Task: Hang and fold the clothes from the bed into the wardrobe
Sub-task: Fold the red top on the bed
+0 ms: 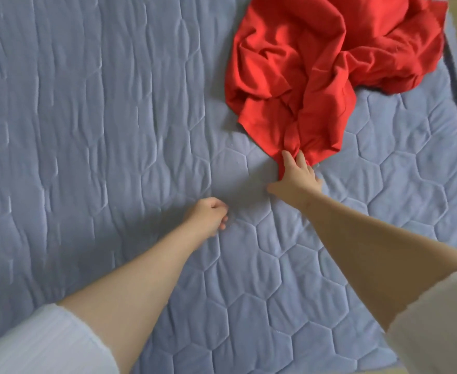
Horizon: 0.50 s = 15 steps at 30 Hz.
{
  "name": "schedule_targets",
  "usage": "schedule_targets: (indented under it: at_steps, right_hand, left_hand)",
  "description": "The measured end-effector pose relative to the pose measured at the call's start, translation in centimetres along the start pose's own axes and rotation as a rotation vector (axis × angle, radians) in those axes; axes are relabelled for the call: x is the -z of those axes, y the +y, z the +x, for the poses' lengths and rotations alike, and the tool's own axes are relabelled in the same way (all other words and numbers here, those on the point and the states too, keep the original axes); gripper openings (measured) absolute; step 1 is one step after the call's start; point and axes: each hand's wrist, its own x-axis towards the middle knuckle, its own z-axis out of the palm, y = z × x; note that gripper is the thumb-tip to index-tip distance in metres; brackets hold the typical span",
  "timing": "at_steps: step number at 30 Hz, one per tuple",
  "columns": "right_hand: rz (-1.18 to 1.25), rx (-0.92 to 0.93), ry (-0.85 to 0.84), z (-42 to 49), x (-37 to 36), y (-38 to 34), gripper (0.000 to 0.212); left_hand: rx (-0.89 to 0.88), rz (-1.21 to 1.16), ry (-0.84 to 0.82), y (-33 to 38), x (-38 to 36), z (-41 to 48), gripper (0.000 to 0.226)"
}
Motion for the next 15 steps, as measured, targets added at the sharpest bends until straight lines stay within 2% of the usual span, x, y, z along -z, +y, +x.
schedule_targets:
  at_steps: [5,10,13,15]
  right_hand:
    - [0.286,-0.052,0.372,-1.0,-0.1,1.2,0.039]
    - [0.505,-0.118,0.289,-6.7,-2.2,-0.7,0.018]
    - [0.696,-0.251,0.207,-11.5,-5.0,-2.5,0.023]
    - [0.738,-0.299,0.163,-14.3,-6.4,-3.5,0.027]
  left_hand:
    - [0.074,-0.11,-0.048,-1.2,0.5,-0.9,0.023]
    - [0.089,-0.319,-0.106,-1.9,2.7,-4.6,0.012]
    - [0.089,-0.353,-0.136,-3.2,4.1,-7.5,0.012]
    - [0.107,-0.344,-0.128,-4.7,5.2,-9.4,0.012]
